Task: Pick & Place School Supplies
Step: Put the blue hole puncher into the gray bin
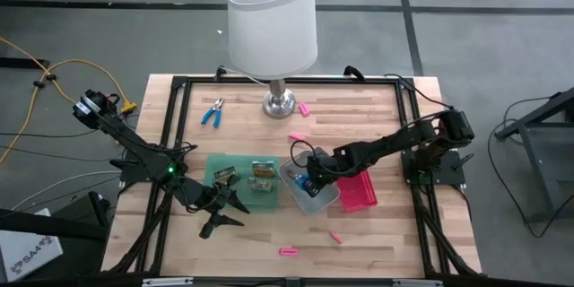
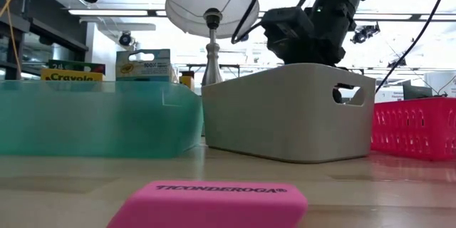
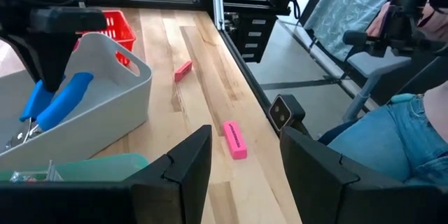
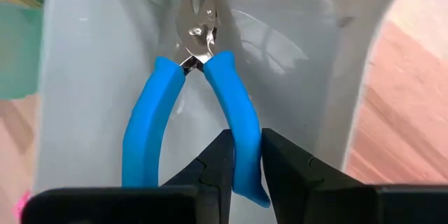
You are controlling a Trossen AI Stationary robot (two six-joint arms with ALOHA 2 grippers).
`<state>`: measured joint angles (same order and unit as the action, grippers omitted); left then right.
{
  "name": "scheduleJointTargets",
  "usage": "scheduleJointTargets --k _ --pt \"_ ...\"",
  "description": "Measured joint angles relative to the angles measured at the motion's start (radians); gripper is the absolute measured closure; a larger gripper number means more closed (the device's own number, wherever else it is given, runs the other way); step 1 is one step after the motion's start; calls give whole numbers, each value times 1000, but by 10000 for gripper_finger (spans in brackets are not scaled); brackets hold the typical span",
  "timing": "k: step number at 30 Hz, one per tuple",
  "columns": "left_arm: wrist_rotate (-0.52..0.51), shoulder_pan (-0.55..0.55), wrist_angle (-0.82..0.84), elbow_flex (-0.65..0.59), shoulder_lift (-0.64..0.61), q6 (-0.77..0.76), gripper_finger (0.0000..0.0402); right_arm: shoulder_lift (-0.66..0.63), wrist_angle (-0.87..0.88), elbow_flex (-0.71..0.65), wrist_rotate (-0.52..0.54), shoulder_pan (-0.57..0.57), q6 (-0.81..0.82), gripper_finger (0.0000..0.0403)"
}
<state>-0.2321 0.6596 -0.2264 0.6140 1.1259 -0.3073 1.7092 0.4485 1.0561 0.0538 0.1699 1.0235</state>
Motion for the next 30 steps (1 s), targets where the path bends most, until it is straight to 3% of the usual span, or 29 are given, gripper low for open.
scheduleJointTargets --k 15,30 --pt "0 0 0 0 0 0 236 0 -17 0 -34 0 -33 336" --pt "0 0 0 0 0 1 236 0 -20 0 -30 0 -34 278"
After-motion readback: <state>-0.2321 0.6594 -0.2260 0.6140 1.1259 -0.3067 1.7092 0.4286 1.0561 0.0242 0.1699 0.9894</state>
